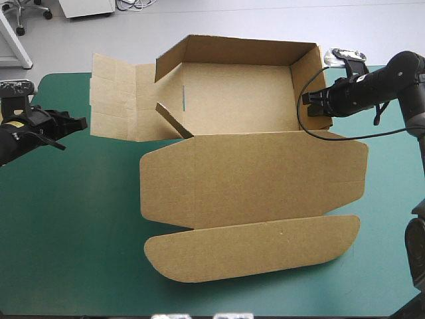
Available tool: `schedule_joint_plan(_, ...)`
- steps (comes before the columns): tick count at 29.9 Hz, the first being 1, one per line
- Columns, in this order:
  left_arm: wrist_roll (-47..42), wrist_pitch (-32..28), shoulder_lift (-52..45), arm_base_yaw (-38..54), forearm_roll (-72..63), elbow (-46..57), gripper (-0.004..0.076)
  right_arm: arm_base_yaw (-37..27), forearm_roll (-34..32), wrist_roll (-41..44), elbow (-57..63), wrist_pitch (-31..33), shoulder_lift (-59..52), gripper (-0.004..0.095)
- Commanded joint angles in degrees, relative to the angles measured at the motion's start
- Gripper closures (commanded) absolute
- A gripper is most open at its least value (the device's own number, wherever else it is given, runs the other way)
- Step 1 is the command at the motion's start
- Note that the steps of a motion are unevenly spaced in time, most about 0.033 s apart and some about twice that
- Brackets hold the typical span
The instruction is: Fold the box
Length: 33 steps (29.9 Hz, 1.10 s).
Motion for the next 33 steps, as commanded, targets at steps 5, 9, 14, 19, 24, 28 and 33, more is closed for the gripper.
schedule_joint_plan(5,0.4,-2.5,-1.3,0.2,-4.9,-2.0,0.0726,-0.3,5.8,-1.1,-1.9,0.1,-6.9,0.0912)
schedule_joint_plan(9,1.0,-2.4,-0.6,0.2,-7.5,-2.0,0.0726,-0.3,5.8,-1.1,-1.9,0.1,-9.1,0.0912)
schedule_joint_plan(14,6.9,-1.9,-0.3,0.2,-18.1,-2.4,0.0726,-1.4,5.2,-1.4,-1.9,0.1,-11.3,0.0912)
schedule_joint_plan(19,4.4,-4.2,-0.1,2.7,-10.8,-5.8,0.0726,-4.2,4.7,-0.3,-1.9,0.1,-11.4,0.0912)
schedule_joint_plan(24,-1.4,-4.5,1.7,11.2,-7.4,-7.5,0.0726,-4.2,4.9,-0.5,-1.8,0.1,-11.3,0.0912)
schedule_joint_plan(28,-1.4,-1.4,5.3,12.7,-9.2,-7.5,0.0726,-4.2,7.1,-1.1,-1.8,0.1,-11.3,0.0927)
schedule_joint_plan(33,3.2,1.2,9.5,12.7,-16.1,-7.5,0.0726,-4.2,10.6,-1.9,-1.8,0.1,-11.3,0.0927)
